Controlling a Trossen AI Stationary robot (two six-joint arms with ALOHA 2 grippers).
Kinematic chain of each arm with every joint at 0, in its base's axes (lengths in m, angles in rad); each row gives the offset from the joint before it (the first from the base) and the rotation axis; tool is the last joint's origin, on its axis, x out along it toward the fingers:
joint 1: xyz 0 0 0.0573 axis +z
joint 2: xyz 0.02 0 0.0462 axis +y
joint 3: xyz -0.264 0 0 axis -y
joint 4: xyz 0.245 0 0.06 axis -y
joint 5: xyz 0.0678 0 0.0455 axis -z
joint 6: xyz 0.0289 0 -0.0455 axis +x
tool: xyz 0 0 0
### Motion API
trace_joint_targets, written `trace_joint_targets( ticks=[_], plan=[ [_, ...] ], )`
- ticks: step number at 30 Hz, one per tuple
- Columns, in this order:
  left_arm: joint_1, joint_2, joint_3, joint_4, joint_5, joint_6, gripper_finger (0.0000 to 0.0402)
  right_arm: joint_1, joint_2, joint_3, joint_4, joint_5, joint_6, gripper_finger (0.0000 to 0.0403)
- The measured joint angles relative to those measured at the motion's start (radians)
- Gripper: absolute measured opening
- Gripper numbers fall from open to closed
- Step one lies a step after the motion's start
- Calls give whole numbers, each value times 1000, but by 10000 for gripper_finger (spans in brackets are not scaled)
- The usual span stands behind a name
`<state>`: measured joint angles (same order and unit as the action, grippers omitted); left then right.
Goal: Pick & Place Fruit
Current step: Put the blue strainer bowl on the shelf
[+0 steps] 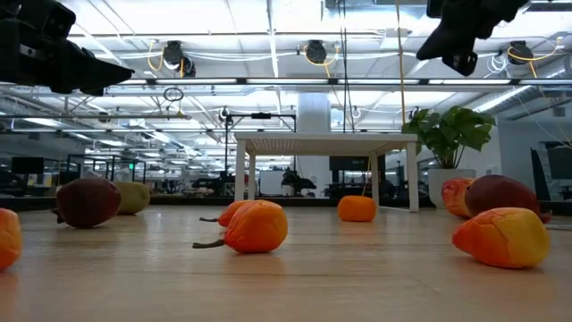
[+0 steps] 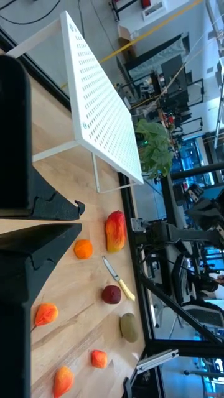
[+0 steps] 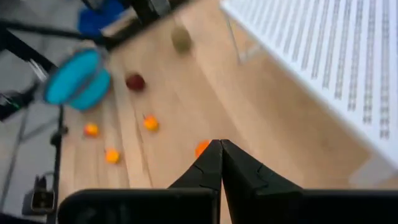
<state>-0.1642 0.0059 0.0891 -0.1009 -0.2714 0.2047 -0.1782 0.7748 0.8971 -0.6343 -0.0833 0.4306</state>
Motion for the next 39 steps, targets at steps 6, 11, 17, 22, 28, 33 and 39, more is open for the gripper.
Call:
trace_joint_targets(
  ticks=[6,11,17,22,28,33,39],
  plan=[
    [0,0,0,0,0,0,21,145,143,104,-200,89,119,0],
    [0,0,0,0,0,1,21,248,235,135,-325,110,263,0],
    [0,0,0,0,-1,2,21,300,306,135,-456,113,401,0],
    [-1,0,0,0,-2,2,21,293,316,118,-454,116,422,0],
    [-1,0,0,0,-2,2,21,282,316,99,-453,113,425,0],
    [0,0,0,0,-2,2,21,282,316,84,-439,110,439,12],
    [0,0,0,-1,-1,2,21,282,316,76,-439,110,444,62]
  ],
)
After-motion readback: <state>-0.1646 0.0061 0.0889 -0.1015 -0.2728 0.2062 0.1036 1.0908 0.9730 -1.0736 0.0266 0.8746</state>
